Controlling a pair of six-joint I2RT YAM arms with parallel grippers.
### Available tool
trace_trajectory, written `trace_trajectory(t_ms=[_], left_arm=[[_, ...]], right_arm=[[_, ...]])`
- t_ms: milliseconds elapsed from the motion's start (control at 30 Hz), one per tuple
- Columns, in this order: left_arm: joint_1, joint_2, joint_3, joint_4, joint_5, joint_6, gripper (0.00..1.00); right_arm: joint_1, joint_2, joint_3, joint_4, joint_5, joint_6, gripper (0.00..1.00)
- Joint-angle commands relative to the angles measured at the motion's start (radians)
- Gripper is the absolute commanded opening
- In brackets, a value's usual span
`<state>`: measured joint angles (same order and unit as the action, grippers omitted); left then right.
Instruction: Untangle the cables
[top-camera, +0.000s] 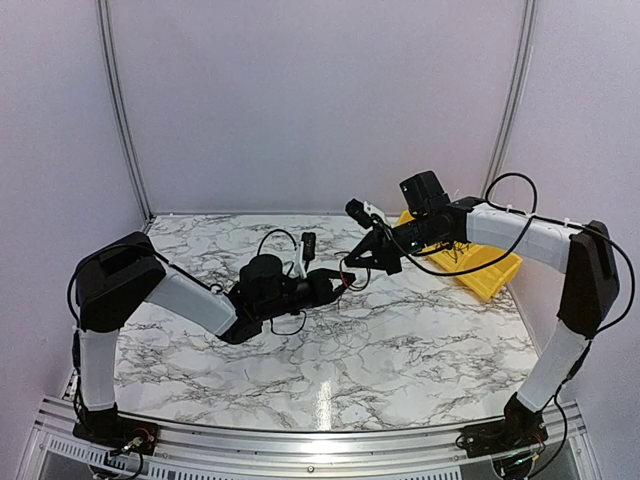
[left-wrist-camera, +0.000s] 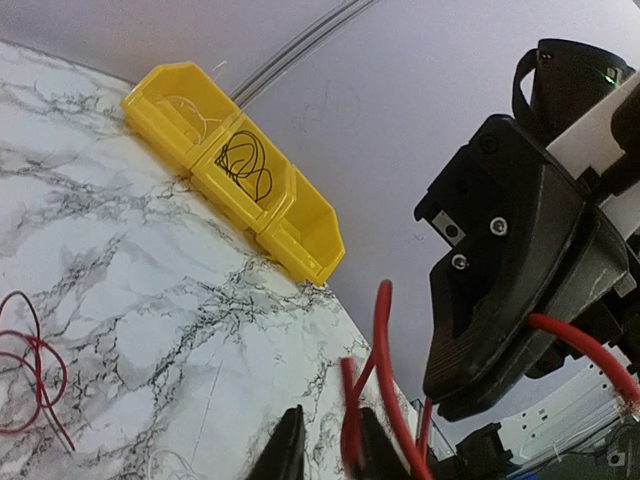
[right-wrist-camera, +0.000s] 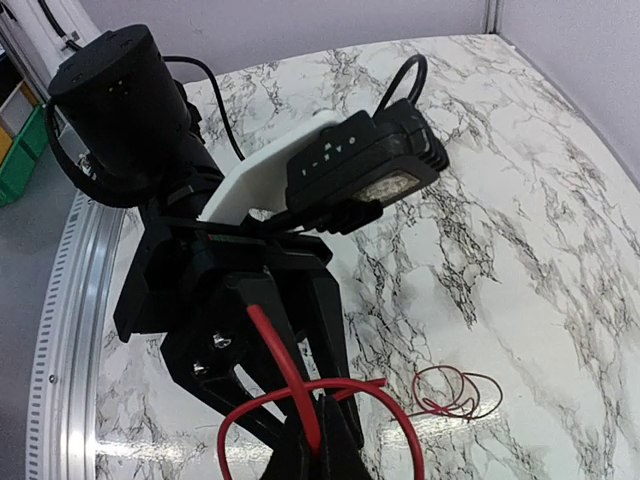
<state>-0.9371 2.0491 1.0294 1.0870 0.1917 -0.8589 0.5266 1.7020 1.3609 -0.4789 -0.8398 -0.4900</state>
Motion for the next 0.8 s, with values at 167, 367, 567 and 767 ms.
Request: trace_trajectory(t_ms=[167,367,567,767], left_arm=[[0.009,0.073,-0.034,0.183,-0.058,-0.103,0.0],[0.023,0.075,-0.132,0.181,-0.113,-0.144,0.0],[0.036,0.077,-0.203,0.179,-0.128,-0.16,0.0],[0.07,0.089,-0.222,0.154,-0.124,-0.184,0.0]], right_arm=[[-0.01,-0.041,0.011,0.016,-0.014,0.012,0.0],[-0.039,-0.125,0.083,-0.011,-0.014,0.037,0.0],[-0.141,-0.233,0.19,-0.035,0.062,0.077,0.0],[-0.316,-0.268,0.346,-0.089,0.11,0.125,0.0]])
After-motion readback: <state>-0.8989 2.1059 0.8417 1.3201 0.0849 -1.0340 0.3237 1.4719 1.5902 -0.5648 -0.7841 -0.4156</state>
